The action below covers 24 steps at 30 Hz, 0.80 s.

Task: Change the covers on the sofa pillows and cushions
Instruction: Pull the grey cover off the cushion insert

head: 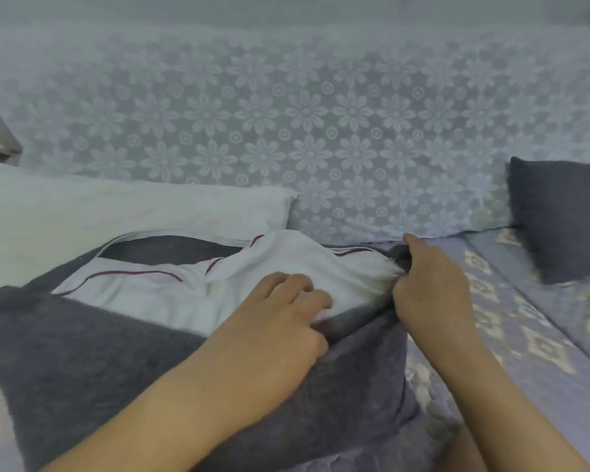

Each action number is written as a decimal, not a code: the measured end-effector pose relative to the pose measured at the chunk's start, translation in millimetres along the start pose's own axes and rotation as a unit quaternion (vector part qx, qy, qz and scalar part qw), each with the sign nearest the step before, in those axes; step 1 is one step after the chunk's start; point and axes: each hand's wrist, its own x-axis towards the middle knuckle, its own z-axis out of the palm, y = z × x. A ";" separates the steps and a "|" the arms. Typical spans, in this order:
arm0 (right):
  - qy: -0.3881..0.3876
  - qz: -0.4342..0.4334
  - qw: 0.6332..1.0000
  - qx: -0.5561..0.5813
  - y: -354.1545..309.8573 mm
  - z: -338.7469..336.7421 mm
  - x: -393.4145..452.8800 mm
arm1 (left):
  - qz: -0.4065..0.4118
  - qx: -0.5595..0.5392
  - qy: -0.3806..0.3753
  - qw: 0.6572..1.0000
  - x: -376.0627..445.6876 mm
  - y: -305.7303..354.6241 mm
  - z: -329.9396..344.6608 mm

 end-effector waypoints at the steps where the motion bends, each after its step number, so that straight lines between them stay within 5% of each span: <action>1: 0.005 0.008 1.000 0.006 -1.1 -1.9 0.9 | -0.003 0.010 0.005 1.000 14.1 -3.9 -3.7; 8: -0.031 0.116 0.965 0.233 -5.8 -13.1 -1.6 | -0.039 0.019 0.059 0.997 87.6 -8.7 6.7; 12: 0.001 0.166 0.938 0.305 -3.4 -8.7 -5.3 | -0.088 0.012 0.060 0.994 87.4 13.3 22.7; 17: -0.054 0.221 0.893 0.388 1.4 -2.2 -3.7 | -0.144 -0.043 0.064 0.987 76.9 19.9 27.9; 21: -0.094 0.233 0.831 0.496 2.5 -8.1 -7.0 | -0.170 -0.051 0.064 0.982 71.1 22.1 24.1; 24: -0.129 0.259 0.752 0.592 8.4 -5.9 -9.3 | -0.191 -0.086 0.050 0.977 72.7 17.9 19.1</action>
